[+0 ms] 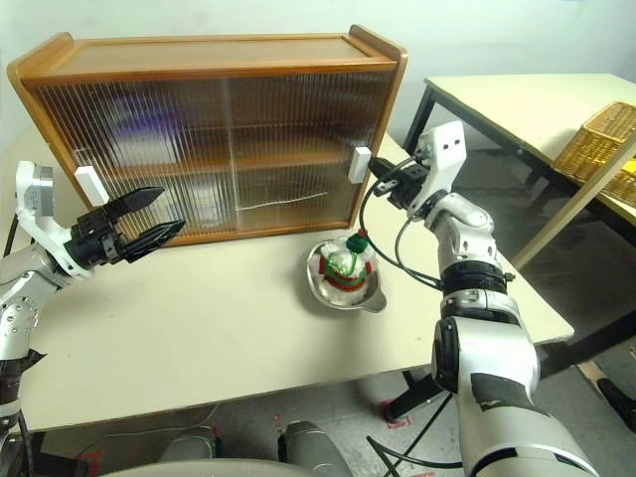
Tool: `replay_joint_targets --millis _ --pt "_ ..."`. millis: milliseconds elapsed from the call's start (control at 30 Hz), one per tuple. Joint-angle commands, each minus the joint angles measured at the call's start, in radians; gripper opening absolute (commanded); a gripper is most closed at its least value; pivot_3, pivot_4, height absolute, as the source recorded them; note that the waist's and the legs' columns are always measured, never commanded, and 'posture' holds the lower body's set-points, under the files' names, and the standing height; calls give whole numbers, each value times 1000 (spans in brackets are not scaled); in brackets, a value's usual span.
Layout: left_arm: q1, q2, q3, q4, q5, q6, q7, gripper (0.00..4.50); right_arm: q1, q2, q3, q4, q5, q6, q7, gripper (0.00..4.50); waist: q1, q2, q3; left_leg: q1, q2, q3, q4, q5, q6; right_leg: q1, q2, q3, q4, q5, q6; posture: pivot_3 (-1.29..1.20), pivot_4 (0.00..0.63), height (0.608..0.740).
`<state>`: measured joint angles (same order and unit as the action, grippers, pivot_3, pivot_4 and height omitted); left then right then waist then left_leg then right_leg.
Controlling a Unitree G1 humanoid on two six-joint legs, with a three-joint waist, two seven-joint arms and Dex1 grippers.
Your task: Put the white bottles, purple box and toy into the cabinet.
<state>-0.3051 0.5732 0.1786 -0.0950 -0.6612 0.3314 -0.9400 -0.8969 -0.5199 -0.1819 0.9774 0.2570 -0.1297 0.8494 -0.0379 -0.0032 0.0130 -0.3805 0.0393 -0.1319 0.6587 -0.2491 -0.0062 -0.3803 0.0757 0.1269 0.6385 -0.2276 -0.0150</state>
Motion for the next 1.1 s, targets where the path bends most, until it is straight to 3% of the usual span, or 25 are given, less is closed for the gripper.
replay_joint_targets --millis 33,1100 --pt "-9 3 -5 -15 10 9 3 4500 -20 29 13 -36 -2 19 20 37 0 0 0 0 0 0 0 0 0 0 0 0 0 0 0 -39 0 740" --pt "11 -2 5 -15 16 -22 13 4500 0 219 129 -306 -10 318 36 37 6 0 0 -1 1 0 -1 0 0 -4 2 0 2 0 -4 -8 0 740"
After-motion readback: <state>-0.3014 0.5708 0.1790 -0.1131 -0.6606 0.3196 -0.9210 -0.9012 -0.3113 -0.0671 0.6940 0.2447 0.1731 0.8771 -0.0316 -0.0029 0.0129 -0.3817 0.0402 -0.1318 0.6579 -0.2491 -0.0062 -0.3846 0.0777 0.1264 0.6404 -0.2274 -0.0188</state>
